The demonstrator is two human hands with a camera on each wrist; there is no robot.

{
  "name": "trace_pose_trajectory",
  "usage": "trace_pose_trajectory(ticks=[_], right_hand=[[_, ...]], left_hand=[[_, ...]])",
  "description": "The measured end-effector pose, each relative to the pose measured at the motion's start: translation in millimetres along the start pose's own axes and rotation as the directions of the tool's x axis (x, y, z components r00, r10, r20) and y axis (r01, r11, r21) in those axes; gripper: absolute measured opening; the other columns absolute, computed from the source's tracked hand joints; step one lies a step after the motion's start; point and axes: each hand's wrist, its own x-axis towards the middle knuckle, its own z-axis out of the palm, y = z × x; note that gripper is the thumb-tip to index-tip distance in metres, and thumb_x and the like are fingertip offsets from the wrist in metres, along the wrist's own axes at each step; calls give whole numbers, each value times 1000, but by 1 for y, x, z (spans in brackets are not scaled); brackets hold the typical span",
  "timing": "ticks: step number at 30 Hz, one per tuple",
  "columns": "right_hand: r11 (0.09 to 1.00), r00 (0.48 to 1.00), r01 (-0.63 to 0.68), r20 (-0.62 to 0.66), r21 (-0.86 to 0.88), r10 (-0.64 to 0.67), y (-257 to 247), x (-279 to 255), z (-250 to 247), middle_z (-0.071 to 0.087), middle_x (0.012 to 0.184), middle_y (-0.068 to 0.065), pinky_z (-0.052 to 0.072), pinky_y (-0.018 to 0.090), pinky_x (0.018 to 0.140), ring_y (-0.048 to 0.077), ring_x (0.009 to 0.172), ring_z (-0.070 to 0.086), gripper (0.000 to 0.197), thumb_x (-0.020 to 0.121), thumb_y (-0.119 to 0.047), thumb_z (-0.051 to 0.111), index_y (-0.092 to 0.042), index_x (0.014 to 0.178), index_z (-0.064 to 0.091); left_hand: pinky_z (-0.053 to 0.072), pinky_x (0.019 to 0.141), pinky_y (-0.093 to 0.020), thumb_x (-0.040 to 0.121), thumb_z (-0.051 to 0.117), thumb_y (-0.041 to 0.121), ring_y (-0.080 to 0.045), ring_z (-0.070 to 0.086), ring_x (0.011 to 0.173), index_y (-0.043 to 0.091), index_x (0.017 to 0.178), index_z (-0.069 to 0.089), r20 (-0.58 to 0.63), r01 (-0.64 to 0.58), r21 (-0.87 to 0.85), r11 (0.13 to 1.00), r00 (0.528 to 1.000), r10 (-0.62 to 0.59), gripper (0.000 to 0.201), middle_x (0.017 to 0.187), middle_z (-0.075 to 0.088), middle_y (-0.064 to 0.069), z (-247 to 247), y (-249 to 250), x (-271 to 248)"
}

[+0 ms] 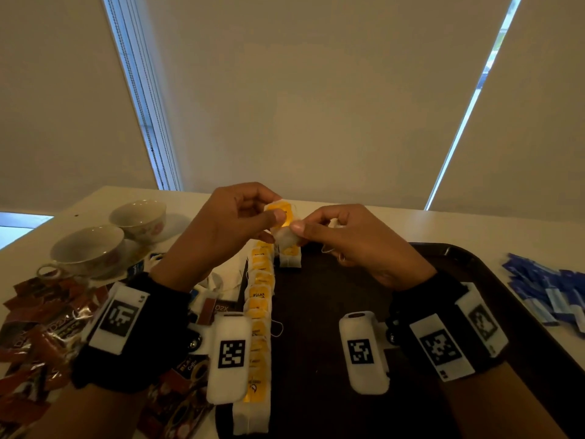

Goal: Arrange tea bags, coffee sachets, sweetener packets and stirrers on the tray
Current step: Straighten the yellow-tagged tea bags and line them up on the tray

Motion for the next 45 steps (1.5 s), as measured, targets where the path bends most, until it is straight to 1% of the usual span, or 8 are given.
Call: trace_pose_trajectory(ticks=[5,8,11,22,30,38,42,45], right_hand=[[991,988,128,-83,-39,-131,2,3,-5,65,71,-4,36,5,46,-8,50,53,14,82,-17,70,-6,91,73],[992,992,77,-90,-96,-86,6,5,-10,62,62,-13,35,5,45,-9,47,51,12,83,-17,69,-6,85,73],[988,996,-50,-79,-146,39,13,8,-15,67,65,-3,31,10,40,0,39,43,15,84,-19,69,-5,85,74],[957,926,-260,-247,132,286,23,11,-55,65,74,1,31,12,34,6,49,41,28,94,-39,51,-15,92,65],[943,933,-238,-217,231,288,26,10,-73,63,76,5,26,13,31,3,38,38,31,94,-39,52,-11,94,63],[945,941,-253,-176,206,290,26,11,-71,64,80,5,27,13,32,4,43,39,30,93,-40,51,-12,96,63],[946,944,-259,-158,196,291,25,10,-69,64,80,5,27,13,33,3,41,39,31,93,-41,51,-12,98,63],[947,948,-249,-151,202,281,25,11,-69,64,79,6,27,13,32,2,38,39,33,93,-41,52,-11,99,63]], left_hand=[[55,57,-20,82,66,11,-16,67,71,15,86,65,54,-19,32,999,998,18,6,86,68,-12,6,5,5],[54,57,-18,82,67,12,-9,66,67,17,86,63,99,-31,163,986,995,15,8,81,67,-4,11,7,17],[57,60,-21,82,69,11,-12,67,73,20,84,62,195,29,262,965,977,-83,11,85,67,-3,14,2,33],[41,55,-17,83,71,19,-5,54,61,14,90,64,414,139,638,757,767,-490,11,76,62,3,41,-41,67],[37,74,-24,83,69,19,-12,47,88,11,102,65,257,40,816,577,869,-424,21,93,48,3,46,-62,71],[37,61,-18,79,73,16,-10,46,81,11,100,66,306,-25,833,552,853,-424,22,80,49,8,42,-62,78],[44,79,-29,76,76,18,-14,50,91,18,97,62,288,-37,819,573,890,-354,26,94,53,5,41,-68,76],[40,73,-20,77,75,20,-13,50,92,25,103,58,378,-134,751,646,890,-256,32,96,54,5,39,-65,75]])
